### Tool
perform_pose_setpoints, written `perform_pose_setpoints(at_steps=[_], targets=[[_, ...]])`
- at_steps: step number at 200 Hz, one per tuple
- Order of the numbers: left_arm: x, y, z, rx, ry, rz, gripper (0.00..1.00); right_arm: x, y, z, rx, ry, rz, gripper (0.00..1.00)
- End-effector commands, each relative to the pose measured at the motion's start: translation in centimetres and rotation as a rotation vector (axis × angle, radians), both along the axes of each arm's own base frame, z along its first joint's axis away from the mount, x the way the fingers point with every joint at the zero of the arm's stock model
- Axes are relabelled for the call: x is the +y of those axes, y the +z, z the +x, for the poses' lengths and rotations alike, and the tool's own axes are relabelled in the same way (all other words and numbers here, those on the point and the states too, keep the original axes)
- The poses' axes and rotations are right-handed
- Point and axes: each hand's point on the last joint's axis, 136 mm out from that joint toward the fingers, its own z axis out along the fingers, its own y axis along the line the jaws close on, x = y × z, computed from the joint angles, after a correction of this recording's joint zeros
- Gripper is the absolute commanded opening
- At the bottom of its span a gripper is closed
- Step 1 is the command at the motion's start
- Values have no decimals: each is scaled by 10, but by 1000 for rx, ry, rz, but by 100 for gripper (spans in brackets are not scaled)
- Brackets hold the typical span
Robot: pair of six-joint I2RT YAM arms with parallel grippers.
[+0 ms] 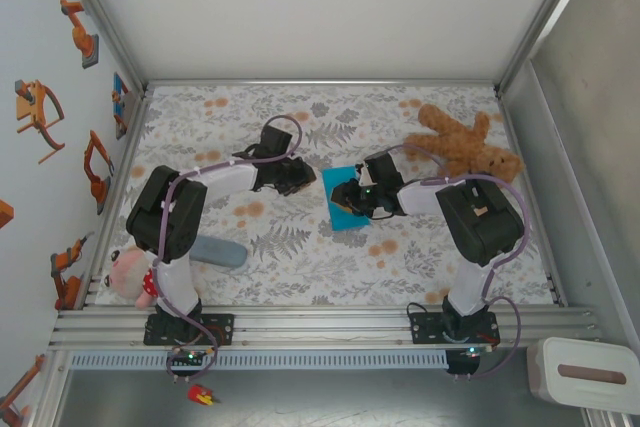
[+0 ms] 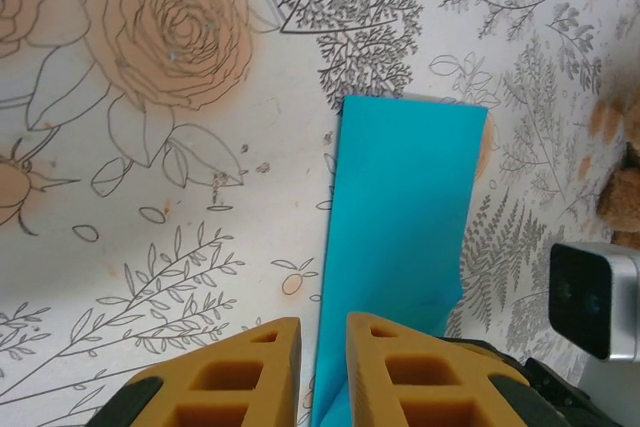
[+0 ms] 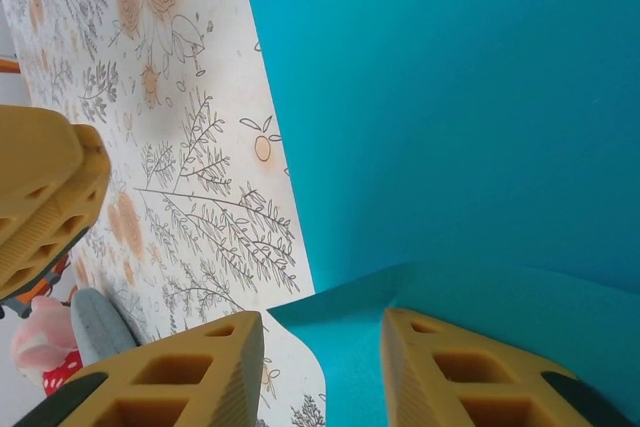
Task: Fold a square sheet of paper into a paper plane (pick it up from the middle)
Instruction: Fold the triangle a second time at the center of the table.
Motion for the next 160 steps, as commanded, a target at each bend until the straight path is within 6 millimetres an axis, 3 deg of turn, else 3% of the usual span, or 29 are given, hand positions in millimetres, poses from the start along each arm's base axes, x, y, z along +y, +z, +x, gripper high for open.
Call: perform_pose_setpoints(at_steps=[1,20,55,89,160], targets=[[-7,17,-1,-36,5,-54,19,-31,-42,-20,89,-22,-185,35],[-13,16,-6,-33,-10,-66,19,-33,-46,-21,97,-18,-200,30],[-29,6,-20,-14,-57,-60,16,-38,-54,-25,117,-12,-237,11],[-43,-5,-32,8,-96,-44,9,-41,-59,-27,132,-11,-259,2],[-56,-24,-42,35,-146,41,3,-43,-64,-29,150,-10,-272,0]])
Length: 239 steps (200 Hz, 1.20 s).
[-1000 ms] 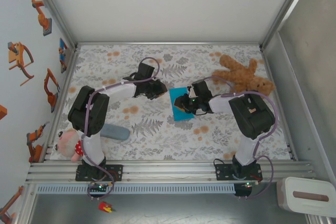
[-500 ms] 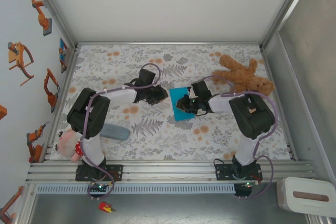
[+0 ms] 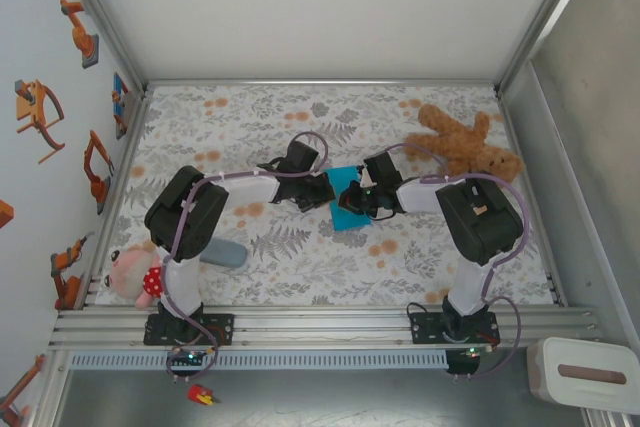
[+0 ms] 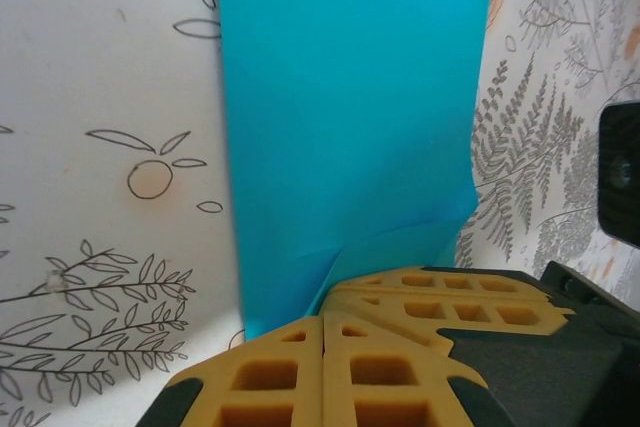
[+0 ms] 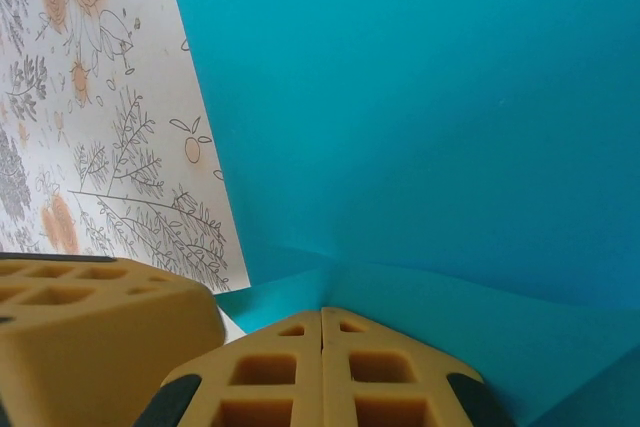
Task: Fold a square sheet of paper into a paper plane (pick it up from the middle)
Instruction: Fold the triangle a second time at the center of the table.
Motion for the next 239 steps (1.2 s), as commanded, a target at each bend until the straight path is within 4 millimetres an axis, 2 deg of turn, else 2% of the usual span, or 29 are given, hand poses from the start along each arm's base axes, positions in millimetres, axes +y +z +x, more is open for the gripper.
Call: perform_pose_setpoints(at_steps=[1,58,91,106,130,147,157,239], targets=[[-2,-2,3,-8,-12,36,3,-32,-51,-28,147,-31,-177,0],[-2,-17,1,28,-18,79,3,-30,-50,-27,146,-35,-163,0],[5,-25,-1,50,-9,123,2,-24,-44,-26,137,-35,-121,0],[12,-32,-4,67,-6,164,2,-17,-32,-22,114,-29,-73,0],[21,-43,-11,95,-9,211,1,-5,3,-9,31,-16,2,0],[23,-47,-14,101,-16,219,0,-3,24,-1,-33,-4,16,0],[23,-48,-14,103,-21,220,0,-6,29,2,-57,0,0,0],[16,-43,-11,88,-52,201,0,-29,1,6,-27,-6,-124,0]])
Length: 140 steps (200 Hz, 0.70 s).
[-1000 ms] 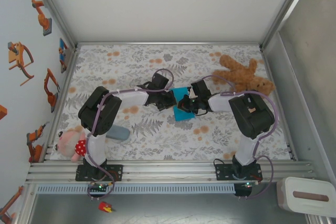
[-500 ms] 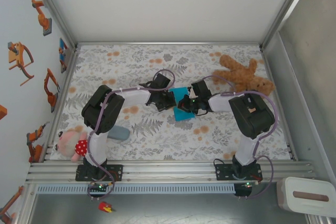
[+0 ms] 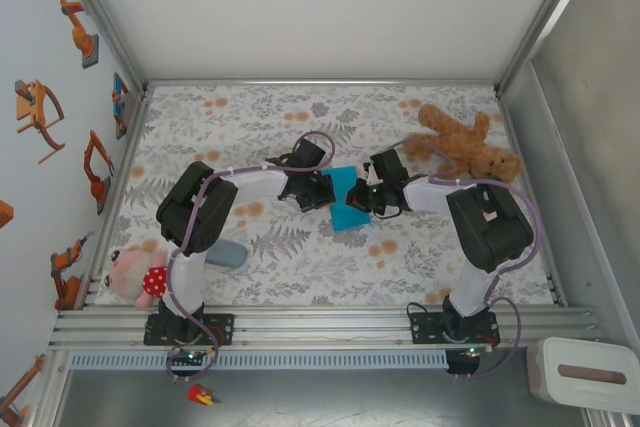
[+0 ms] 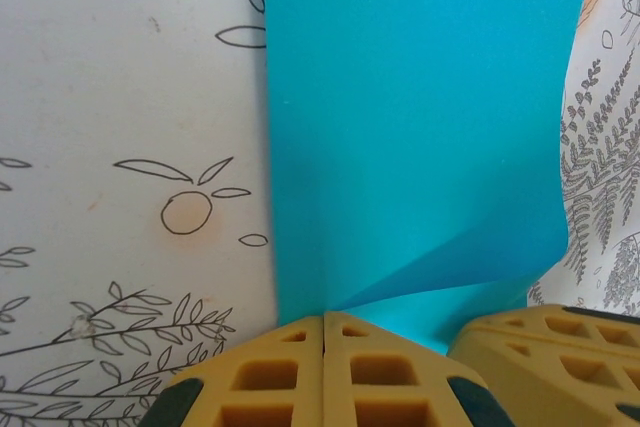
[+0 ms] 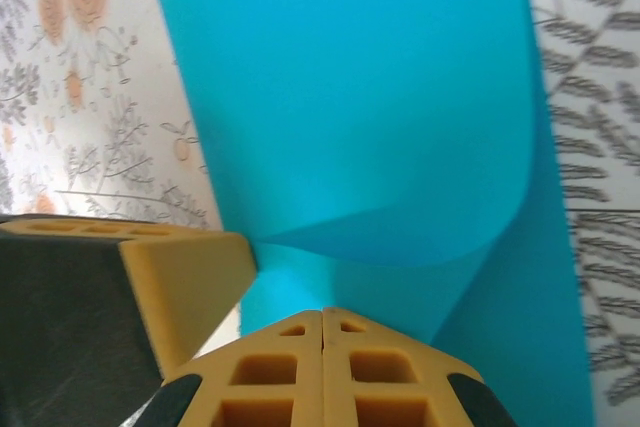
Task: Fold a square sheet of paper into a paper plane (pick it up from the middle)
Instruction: Fold the triangle a second time at the center of the table.
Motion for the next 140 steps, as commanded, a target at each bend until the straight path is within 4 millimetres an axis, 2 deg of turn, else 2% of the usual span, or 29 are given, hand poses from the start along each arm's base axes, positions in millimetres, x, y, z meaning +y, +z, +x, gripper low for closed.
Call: perform_pose_setpoints(at_steps=[1,52,72,106,140], targets=[[14,-25,-13,57,-26,90,0,-9,-10,3,5,-1,-68,0],[8,-25,-13,62,-32,46,0,-32,-41,-8,97,-72,-171,0],[3,-7,-8,21,-35,5,1,-38,-50,-17,136,-92,-187,0],[-8,38,-3,-78,-49,-83,7,-44,-58,-26,177,-116,-210,0],[-18,48,-20,-86,-72,-130,9,-47,-62,-30,206,-139,-219,0]])
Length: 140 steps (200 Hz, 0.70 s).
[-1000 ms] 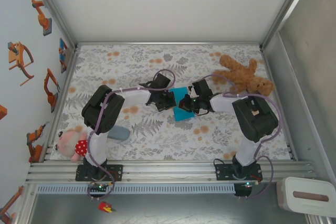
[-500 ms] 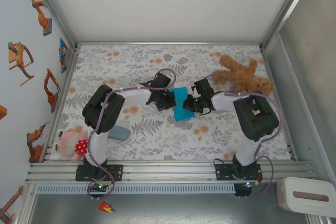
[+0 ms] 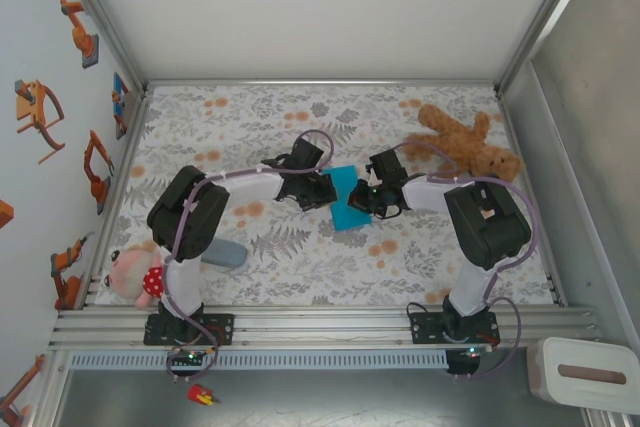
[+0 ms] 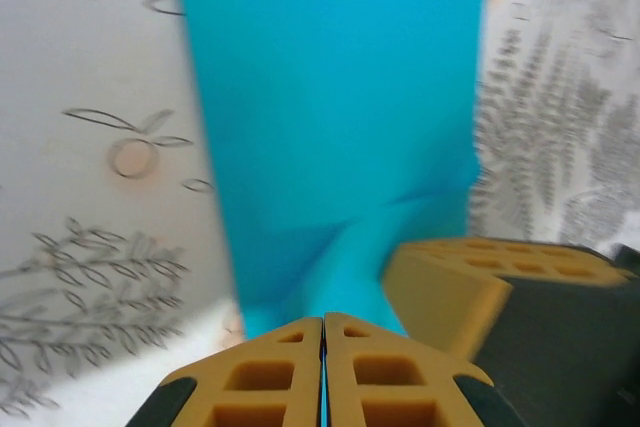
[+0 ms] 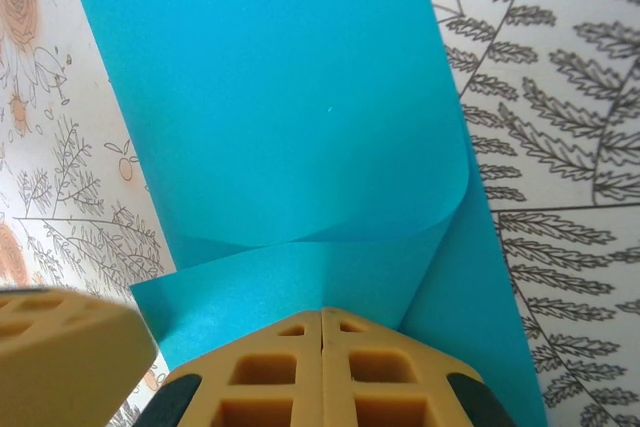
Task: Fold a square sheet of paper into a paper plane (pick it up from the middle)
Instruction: Fold the triangle a second time at the center of the table.
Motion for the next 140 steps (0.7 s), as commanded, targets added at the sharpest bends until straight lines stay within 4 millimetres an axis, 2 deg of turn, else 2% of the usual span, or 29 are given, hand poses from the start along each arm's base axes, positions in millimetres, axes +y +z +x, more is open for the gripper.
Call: perform_pose_setpoints(at_steps=[1,43,118,140], targets=[[-12,21,-12,-35,-36,-62,9,-39,-51,-31,165,-82,-175,0],[-22,6,-36,-1,-97,-36,9,-37,-56,-34,208,-100,-160,0],[-24,-13,-47,62,-146,16,7,-34,-53,-33,214,-112,-132,0],[-24,-12,-47,61,-152,19,7,-31,-49,-32,205,-112,-110,0]])
